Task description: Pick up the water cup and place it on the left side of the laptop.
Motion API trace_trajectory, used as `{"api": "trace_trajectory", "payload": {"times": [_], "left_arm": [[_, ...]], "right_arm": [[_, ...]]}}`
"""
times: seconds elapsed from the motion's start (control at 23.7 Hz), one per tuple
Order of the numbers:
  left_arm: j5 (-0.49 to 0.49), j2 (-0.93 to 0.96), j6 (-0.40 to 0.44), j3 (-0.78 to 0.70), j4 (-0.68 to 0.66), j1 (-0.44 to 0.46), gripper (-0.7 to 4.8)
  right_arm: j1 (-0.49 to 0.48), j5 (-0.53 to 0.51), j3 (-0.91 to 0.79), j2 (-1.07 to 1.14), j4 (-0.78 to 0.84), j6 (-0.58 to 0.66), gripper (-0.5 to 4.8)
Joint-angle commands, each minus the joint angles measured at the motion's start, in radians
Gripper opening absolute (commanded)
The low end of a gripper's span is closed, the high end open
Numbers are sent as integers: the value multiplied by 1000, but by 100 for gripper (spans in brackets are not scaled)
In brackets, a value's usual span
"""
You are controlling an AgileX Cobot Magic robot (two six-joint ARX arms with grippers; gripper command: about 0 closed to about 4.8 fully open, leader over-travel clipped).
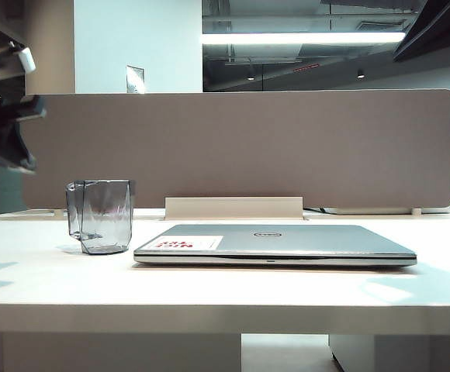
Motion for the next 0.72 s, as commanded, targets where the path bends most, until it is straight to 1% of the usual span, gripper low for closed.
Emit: {"api": "trace_trajectory", "payload": {"times": [0.04,0.13,0.21,0.3,0.38,0.46,0.51,0.55,0.68,0.72], "left_arm": [[10,0,-18,-30,-4,-22,-6],[5,0,-32,-48,-3,-37,-6],[2,-3,-31,-79,13,-58,-6],[4,-14,-32,-109,18,-64,-6],[3,-33,-38,-141,25,-69,-6],[0,-77,-60,-193,50,-71,-6],[1,-94,-62,-204,53,-71,-6],[1,-113,-62,-209,44,-71,-6],[-7,-144,-73,-212,36,-71,-6],[-7,-156,-84,-212,29,-71,-6]], "right_arm": [[6,2,-60,-88,3,-7,-1],[6,2,-106,-148,16,-6,-1],[6,11,-182,-249,92,44,-2],[7,14,-249,-336,192,129,-2],[7,16,-286,-381,228,155,-1],[7,55,-374,-462,257,167,-2],[7,58,-405,-480,276,195,-1],[6,62,-457,-510,325,248,-1],[7,81,-559,-584,463,346,-1],[7,116,-590,-618,491,359,-2]]}}
